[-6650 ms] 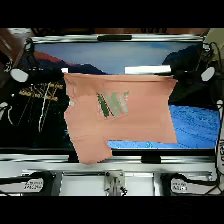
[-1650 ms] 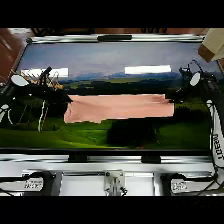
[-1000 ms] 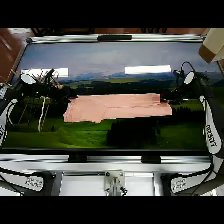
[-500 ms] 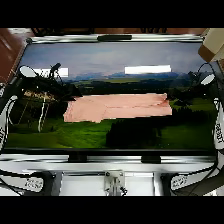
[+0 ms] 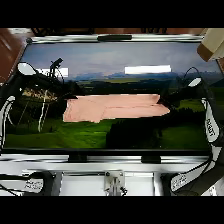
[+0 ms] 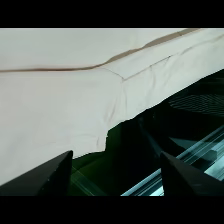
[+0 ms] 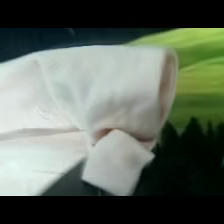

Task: Fold the shirts.

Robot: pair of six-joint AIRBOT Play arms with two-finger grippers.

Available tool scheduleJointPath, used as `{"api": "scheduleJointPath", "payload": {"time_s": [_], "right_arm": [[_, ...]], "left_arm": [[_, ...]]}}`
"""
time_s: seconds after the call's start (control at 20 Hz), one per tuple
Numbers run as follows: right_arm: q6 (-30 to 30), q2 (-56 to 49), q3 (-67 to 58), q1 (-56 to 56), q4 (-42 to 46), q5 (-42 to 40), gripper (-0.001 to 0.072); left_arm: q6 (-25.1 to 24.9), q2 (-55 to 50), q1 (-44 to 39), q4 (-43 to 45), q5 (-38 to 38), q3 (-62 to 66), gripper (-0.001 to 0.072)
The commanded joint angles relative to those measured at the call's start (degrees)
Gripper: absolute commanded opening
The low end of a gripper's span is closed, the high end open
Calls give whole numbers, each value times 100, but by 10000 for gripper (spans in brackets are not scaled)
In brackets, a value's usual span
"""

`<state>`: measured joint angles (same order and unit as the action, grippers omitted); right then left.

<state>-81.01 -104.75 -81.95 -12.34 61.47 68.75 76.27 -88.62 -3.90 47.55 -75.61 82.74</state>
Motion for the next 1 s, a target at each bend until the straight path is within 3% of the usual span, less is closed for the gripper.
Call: {"api": "scheduleJointPath", "payload": {"time_s": [0.0, 0.05, 0.1, 0.15, 0.2, 0.3, 0.45, 0.7, 0.85, 0.95], "right_arm": [[28, 35, -13, 146, -157, 297, 77], [114, 162, -13, 144, -413, 293, 78], [306, 343, -13, 144, -654, 282, 77], [463, 577, -13, 144, -907, 264, 77], [503, 879, -13, 151, -1189, 289, 77], [525, 1552, -13, 151, -1639, 424, 78], [391, 2597, -13, 146, -1471, 476, 77], [-24, 3687, -13, 146, -1464, 898, 77], [-369, 4203, -13, 146, -1537, 933, 77], [-518, 4494, -13, 146, -1655, 1095, 77]], "left_arm": [[131, 33, -20, -282, 13, 7, 594], [293, 33, -37, -446, 22, 7, 499], [411, 33, -63, -566, 66, 7, 346], [514, 33, -127, -645, 199, 7, 144], [529, 26, -245, -669, 424, 7, 38], [636, -72, -664, -669, 1143, 4, 36], [1368, -374, -1379, -730, 2229, 9, 37], [1349, -809, -2253, -1377, 2573, 4, 37], [1320, -1038, -2857, -1722, 3268, 7, 37], [765, -1235, -3244, -2726, 3803, 7, 37]]}}
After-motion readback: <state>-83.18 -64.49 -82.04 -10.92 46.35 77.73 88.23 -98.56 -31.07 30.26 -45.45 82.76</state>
